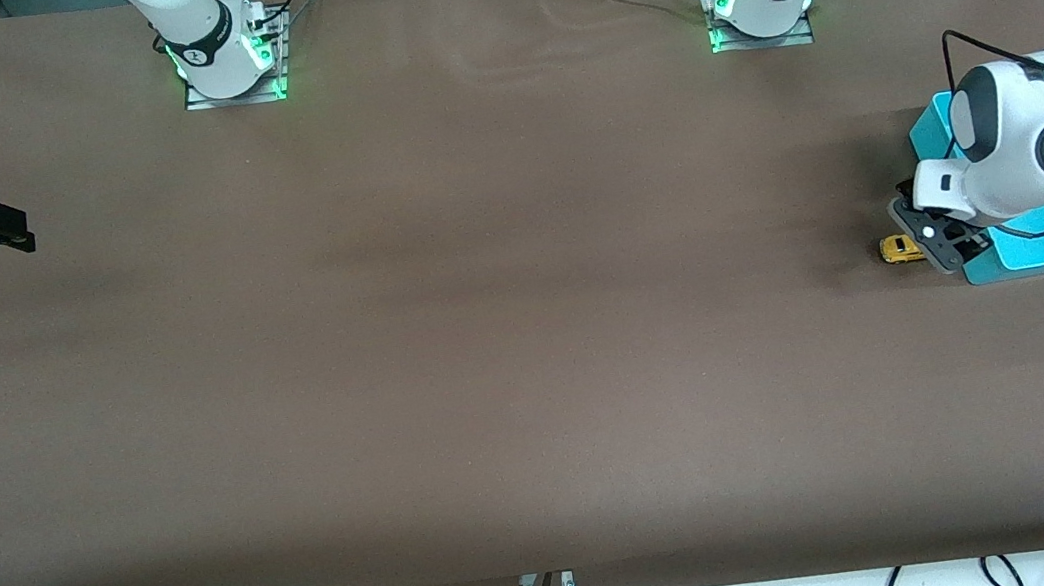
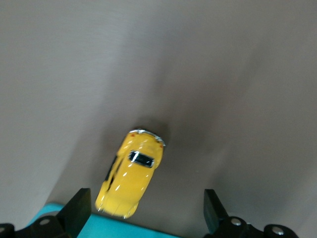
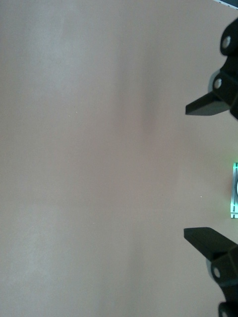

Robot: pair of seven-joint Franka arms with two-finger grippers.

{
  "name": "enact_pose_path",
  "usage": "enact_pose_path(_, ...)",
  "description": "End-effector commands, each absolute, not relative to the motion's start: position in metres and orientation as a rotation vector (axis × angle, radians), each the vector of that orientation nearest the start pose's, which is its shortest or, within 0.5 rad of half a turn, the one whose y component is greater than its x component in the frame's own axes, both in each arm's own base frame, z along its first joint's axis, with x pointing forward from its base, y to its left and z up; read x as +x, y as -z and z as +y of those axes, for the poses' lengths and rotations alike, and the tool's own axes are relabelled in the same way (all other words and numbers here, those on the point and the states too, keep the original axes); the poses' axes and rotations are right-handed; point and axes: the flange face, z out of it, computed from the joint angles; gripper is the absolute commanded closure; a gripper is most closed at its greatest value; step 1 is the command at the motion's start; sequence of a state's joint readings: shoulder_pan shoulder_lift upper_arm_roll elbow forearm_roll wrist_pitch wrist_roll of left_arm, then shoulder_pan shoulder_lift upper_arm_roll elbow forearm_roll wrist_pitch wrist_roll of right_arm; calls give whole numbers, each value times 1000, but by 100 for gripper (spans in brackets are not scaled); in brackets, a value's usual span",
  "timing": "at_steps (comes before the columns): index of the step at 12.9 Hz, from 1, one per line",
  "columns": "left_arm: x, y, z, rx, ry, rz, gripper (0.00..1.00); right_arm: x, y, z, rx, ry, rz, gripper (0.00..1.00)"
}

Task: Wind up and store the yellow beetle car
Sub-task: 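Lower the left gripper and close it on the yellow car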

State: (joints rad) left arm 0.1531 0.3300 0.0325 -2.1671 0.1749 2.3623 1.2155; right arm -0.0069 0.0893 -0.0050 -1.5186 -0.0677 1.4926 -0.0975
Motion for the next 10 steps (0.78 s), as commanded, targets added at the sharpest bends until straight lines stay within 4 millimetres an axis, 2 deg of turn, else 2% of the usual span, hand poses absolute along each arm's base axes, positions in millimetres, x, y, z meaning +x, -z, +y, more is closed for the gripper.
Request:
enact_pose_path(1,522,-212,110,-2450,-193,1943,0,570,-594,-5,-3200,-191,-120,0)
enact_pose_path(2,521,-203,109,-2441,-194,1958,0,570,-594,-5,-3200,-191,-123,0)
enact_pose_path(7,528,-193,110,-2327,-130,2041,0,573,-592,-9,-3206,-192,-123,0)
enact_pose_path(10,528,-188,114,-2348,-127,2027,0,573,-592,-11,-3207,-192,-123,0)
